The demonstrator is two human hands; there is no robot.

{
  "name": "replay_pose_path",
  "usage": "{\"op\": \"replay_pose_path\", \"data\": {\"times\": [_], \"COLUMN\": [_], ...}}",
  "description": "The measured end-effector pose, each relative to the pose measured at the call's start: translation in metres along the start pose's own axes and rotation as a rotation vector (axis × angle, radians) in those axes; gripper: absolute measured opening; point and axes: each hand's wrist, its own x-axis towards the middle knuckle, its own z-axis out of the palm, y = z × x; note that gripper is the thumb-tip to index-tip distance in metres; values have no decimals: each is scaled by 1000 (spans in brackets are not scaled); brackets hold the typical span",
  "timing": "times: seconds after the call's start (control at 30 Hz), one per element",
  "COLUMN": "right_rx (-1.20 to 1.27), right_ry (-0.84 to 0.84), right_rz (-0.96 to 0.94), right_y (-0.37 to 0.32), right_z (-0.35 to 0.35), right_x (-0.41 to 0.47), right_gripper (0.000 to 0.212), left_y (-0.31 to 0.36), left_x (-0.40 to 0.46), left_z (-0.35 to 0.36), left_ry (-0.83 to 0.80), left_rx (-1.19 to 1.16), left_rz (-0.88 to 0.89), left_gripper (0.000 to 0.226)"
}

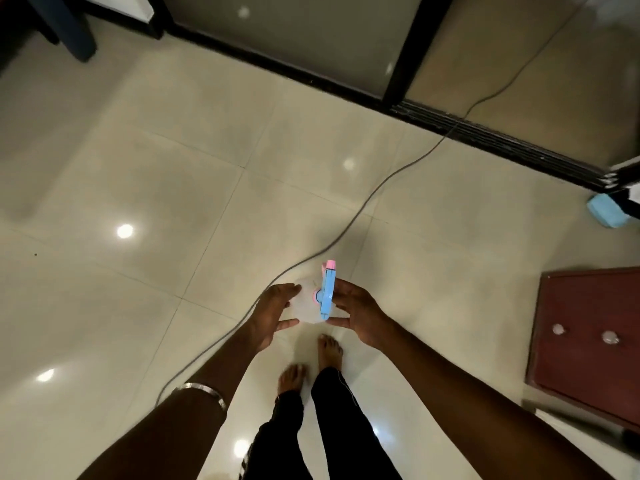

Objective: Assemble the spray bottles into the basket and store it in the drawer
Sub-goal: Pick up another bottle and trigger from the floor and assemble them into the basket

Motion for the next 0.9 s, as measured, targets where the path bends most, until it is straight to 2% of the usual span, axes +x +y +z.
{"op": "replay_pose_path", "data": {"times": [0.1, 0.43, 0.5, 0.67, 0.9], "right_rx": [52, 251, 312, 432, 648], "right_ry": [53, 247, 305, 408, 573], "right_rz": [-34, -187, -203, -253, -353], "right_y": [1, 33, 46, 80, 150], "right_z": [0, -14, -25, -60, -125], "right_x": [-34, -148, -173, -238, -329], "right_gripper": [51, 40, 37, 33, 39], "left_y": [9, 23, 18, -5, -66], "left_x": [-25, -92, -105, -135, -168], "left_z": [13, 69, 92, 158, 269], "left_ry": [-13, -219, -272, -386, -564], "left_rx": [118, 471, 570, 841, 1125], "left_rz": [9, 25, 26, 57, 83], "left_gripper": [36, 40, 39, 21, 23]}}
